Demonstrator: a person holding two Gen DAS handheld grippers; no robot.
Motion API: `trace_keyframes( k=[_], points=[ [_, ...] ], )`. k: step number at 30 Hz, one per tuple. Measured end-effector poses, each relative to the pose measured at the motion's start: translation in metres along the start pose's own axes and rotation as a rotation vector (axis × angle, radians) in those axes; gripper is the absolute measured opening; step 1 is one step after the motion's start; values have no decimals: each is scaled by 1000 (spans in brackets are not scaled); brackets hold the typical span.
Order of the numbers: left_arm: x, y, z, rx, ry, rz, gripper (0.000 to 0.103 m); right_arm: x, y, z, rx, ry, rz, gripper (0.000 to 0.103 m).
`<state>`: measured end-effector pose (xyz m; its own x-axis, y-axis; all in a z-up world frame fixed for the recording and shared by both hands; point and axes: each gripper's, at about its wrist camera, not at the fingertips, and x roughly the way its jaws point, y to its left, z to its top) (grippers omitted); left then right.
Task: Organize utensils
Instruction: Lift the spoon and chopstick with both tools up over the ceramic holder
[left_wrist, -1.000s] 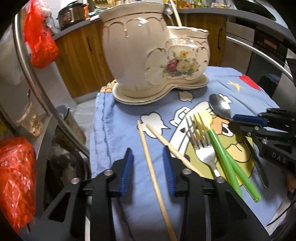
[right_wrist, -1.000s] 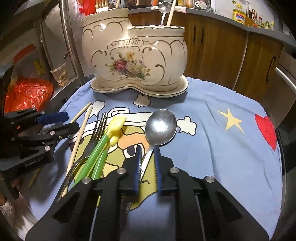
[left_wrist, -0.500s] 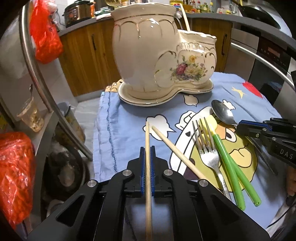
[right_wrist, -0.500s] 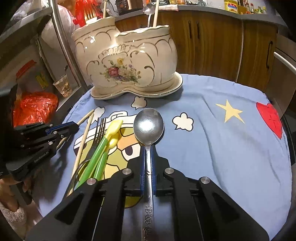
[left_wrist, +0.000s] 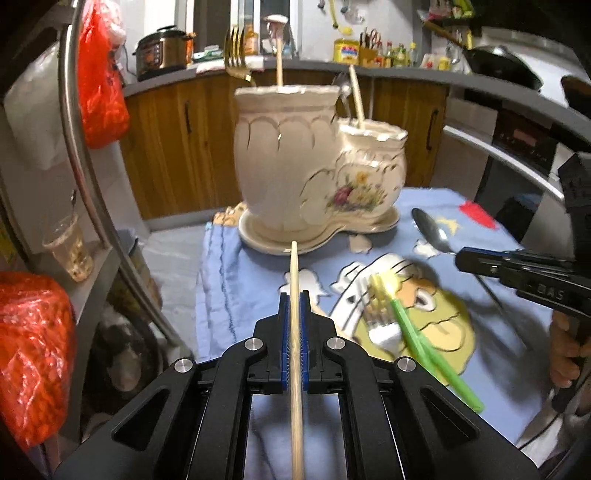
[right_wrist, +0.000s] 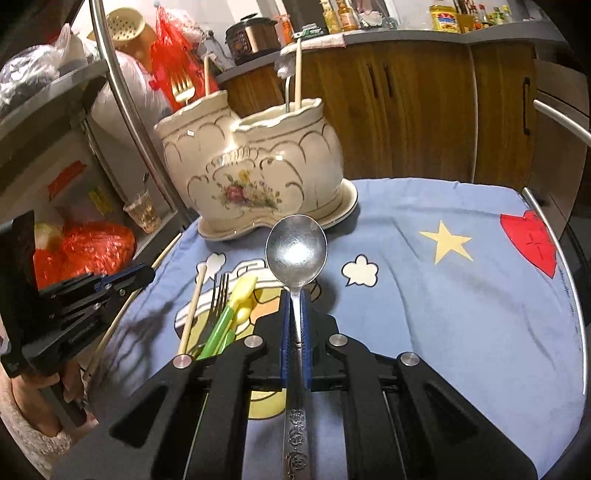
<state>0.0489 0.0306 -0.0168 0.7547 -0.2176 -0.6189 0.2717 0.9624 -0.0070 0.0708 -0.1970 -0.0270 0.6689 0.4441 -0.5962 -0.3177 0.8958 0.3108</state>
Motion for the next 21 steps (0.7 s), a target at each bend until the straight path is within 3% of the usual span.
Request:
trace_keyframes(
  k=[14, 18, 21],
  points=[
    [-60, -7, 20, -14, -274, -32, 5, -39, 5, 20, 33, -196, 59, 6],
    [-77, -3, 43, -4, -352, -29, 5, -50, 8, 48, 15, -254, 56, 6],
    [-77, 3, 67, -7, -358, -71, 5, -52, 11, 71, -11, -293, 53, 6]
  ],
)
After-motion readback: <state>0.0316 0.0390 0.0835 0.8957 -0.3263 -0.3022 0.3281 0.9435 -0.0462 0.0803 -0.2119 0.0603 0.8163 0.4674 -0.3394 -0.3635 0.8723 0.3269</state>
